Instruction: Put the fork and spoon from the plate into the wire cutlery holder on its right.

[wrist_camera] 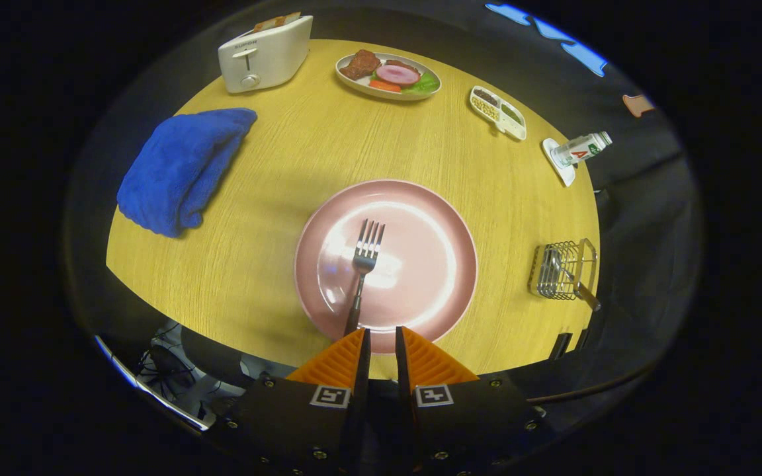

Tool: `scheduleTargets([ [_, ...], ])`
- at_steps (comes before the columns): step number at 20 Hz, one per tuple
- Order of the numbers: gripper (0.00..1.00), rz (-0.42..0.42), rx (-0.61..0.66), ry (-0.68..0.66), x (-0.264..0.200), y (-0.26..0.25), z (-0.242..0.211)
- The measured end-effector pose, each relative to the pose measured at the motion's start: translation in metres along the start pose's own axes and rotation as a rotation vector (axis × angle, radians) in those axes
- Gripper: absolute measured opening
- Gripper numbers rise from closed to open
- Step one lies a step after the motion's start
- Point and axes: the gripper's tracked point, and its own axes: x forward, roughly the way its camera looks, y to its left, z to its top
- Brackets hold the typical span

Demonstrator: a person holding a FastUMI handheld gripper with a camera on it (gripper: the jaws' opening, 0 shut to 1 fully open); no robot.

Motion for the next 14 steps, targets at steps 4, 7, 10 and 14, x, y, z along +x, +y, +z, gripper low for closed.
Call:
scheduleTargets([
  [4,0.21,0.029,0.018,0.031,0.016,0.009,0.003],
  [7,0.22,0.051,0.032,0.055,0.028,0.014,0.002],
  [10,0.22,0.077,0.042,0.077,0.037,0.019,-0.002],
  [14,0.22,0.079,0.04,0.107,0.049,0.017,-0.007],
])
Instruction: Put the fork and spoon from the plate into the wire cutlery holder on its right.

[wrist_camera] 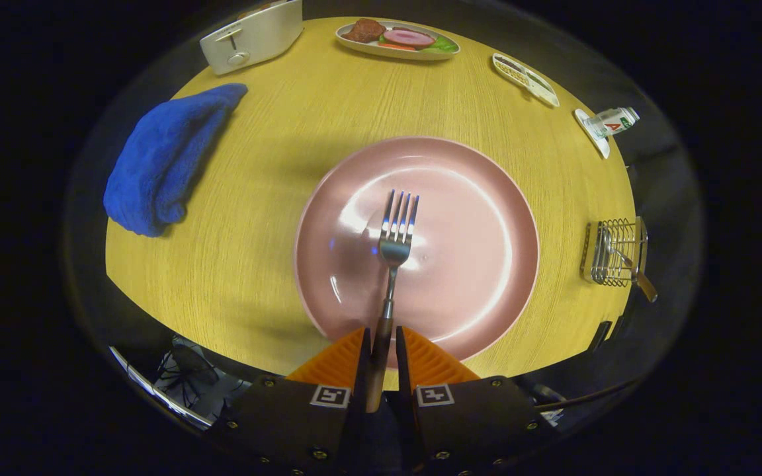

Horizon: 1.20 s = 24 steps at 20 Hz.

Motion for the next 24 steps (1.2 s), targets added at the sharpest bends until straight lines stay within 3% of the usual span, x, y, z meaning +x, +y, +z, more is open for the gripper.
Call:
scheduleTargets([
  [8,0.22,-0.011,-0.034,0.044,0.012,-0.01,-0.002],
  [10,0.13,-0.012,-0.043,0.044,0.017,-0.012,-0.003],
  [11,0.08,-0.008,-0.037,0.041,0.011,-0.011,-0.004],
  [16,0.08,-0.023,-0.021,0.019,-0.004,-0.016,0.0],
  [24,0.08,-0.128,-0.001,-0.029,-0.05,-0.058,0.019],
])
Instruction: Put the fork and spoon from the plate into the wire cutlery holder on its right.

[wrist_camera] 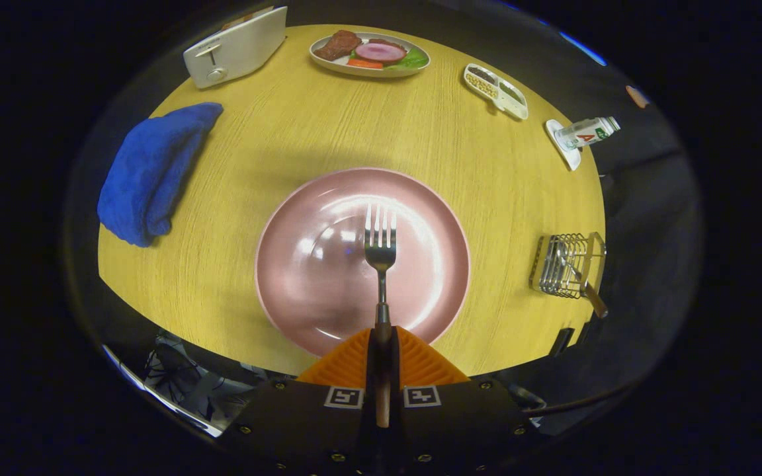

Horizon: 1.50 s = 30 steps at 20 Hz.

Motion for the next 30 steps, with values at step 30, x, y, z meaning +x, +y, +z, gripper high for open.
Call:
scheduleTargets([
  [30,0.08,-0.164,0.437,0.048,-0.048,-0.195,-0.015],
])
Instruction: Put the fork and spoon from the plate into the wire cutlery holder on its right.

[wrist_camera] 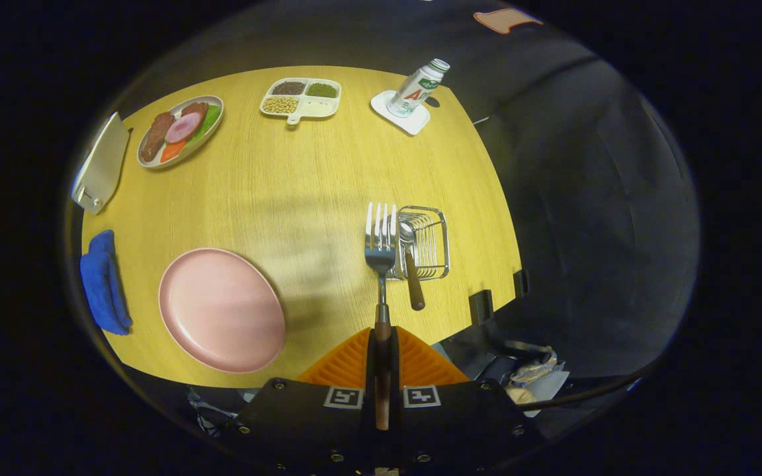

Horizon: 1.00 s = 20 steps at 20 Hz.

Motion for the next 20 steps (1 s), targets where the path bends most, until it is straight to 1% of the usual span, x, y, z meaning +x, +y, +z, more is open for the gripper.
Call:
scheduleTargets([
  [6,0.08,-0.002,0.071,0.063,0.02,-0.035,0.0],
  [9,0.08,0.001,0.084,0.098,0.033,-0.047,-0.004],
  [16,0.08,0.061,0.076,0.168,0.06,-0.05,-0.007],
  [20,0.08,0.074,0.051,0.202,0.07,-0.049,-0.008],
])
